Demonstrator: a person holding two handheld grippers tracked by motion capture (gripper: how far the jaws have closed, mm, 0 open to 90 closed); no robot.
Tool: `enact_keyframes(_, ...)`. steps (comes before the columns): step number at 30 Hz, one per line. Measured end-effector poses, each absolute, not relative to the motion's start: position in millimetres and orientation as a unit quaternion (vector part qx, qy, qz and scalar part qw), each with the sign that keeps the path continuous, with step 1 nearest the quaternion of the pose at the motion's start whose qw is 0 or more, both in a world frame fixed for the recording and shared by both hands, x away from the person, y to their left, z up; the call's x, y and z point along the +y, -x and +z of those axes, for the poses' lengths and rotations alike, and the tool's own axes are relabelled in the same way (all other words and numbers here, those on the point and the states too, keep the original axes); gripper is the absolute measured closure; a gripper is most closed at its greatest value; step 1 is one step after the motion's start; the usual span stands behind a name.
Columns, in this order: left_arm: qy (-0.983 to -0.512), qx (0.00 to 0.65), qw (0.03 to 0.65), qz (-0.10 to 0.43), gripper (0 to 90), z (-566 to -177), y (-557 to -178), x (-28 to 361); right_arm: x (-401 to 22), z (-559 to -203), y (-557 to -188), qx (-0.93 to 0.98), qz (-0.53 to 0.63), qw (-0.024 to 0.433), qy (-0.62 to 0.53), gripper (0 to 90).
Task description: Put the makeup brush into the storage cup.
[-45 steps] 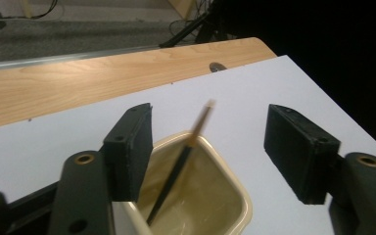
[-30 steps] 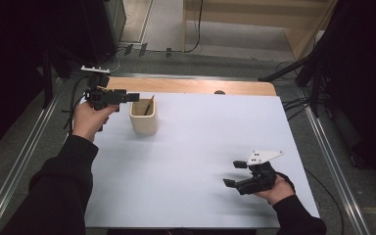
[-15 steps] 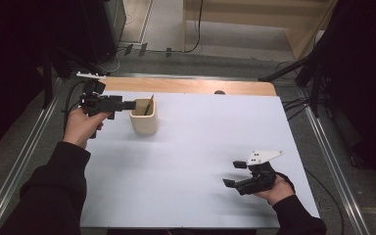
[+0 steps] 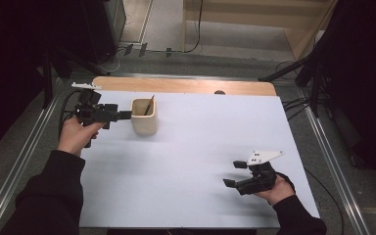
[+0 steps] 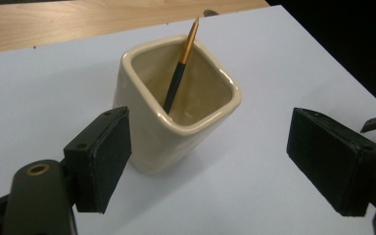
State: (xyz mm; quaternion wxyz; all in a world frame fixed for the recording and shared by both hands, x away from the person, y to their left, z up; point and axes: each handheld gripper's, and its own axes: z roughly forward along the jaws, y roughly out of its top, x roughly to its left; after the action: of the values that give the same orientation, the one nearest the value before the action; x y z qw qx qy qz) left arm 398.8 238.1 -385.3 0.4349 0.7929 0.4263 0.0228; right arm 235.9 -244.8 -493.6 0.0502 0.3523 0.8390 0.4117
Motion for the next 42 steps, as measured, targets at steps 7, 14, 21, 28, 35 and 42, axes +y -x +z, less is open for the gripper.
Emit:
enact_keyframes(7,-0.793,0.428,0.433,0.017,17.0,-395.6,-388.3,245.7,-245.0,-493.4,-235.8,0.839,0.412,0.051,-0.352,21.7)
enact_keyframes(14,-0.795,0.424,0.433,0.007,16.9,-404.8,-376.6,247.0,-245.5,-493.4,-236.0,0.838,0.413,0.051,-0.353,21.7)
enact_keyframes(21,-0.801,0.422,0.425,-0.001,16.6,-413.2,-368.1,248.0,-245.6,-493.0,-235.9,0.837,0.413,0.049,-0.356,21.7)
enact_keyframes(28,-0.800,0.419,0.430,0.001,16.7,-418.2,-358.0,250.0,-245.9,-492.9,-235.7,0.837,0.414,0.047,-0.356,21.7)
enact_keyframes(35,-0.807,0.411,0.424,0.001,16.7,-422.1,-348.6,250.5,-246.9,-492.4,-236.0,0.834,0.420,0.046,-0.355,21.7)
enact_keyframes(42,-0.807,0.407,0.428,0.002,16.7,-426.1,-339.9,252.4,-246.6,-492.5,-236.0,0.834,0.419,0.045,-0.356,21.7)
